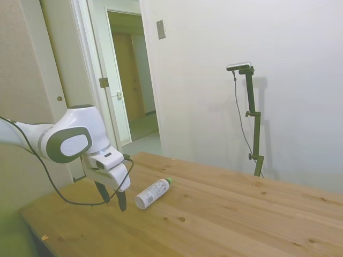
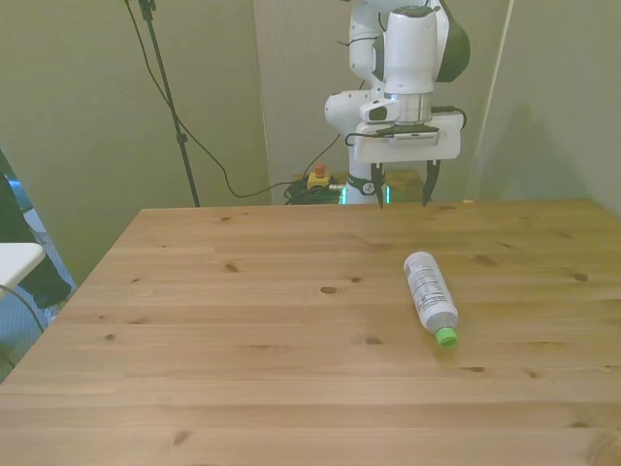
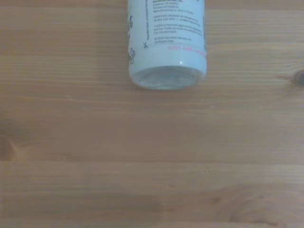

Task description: Stand the water bottle

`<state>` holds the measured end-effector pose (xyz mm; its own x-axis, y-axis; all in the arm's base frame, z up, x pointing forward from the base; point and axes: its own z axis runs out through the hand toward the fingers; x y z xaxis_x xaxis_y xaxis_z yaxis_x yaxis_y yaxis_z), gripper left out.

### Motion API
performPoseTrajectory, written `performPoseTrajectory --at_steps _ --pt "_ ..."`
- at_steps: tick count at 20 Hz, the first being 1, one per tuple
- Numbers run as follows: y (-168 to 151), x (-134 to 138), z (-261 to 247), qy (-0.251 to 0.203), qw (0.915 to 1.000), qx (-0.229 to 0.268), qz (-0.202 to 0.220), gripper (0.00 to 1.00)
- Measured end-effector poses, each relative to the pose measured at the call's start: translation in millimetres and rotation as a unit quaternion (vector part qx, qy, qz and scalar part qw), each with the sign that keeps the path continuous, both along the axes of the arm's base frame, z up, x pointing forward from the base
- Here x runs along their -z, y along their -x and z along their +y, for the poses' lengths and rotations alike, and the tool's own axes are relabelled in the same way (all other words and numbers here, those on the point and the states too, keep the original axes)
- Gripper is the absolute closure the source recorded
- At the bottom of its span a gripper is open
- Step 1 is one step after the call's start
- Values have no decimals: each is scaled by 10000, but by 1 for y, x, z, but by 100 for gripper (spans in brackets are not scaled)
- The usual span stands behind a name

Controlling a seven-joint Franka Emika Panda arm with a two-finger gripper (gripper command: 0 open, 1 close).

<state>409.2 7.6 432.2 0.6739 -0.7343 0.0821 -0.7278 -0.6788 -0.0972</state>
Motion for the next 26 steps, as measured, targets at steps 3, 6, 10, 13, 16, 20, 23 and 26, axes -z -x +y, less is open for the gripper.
performPoseTrajectory --at_steps 3,6,10,13,16,20,23,26 --pt "-1 0 0 23 10000 0 -40 0" --pt "-13 -11 -4 61 9996 86 -273 0" --pt "-51 -22 10 191 9981 199 -553 0" --pt "-93 -18 23 291 9968 286 -687 0" --pt "-136 -6 28 373 9960 383 -712 0" --pt "-190 -2 36 401 9946 512 -808 0" --pt "-223 3 34 418 9940 643 -777 0" --pt "-249 21 29 473 9937 732 -700 0"
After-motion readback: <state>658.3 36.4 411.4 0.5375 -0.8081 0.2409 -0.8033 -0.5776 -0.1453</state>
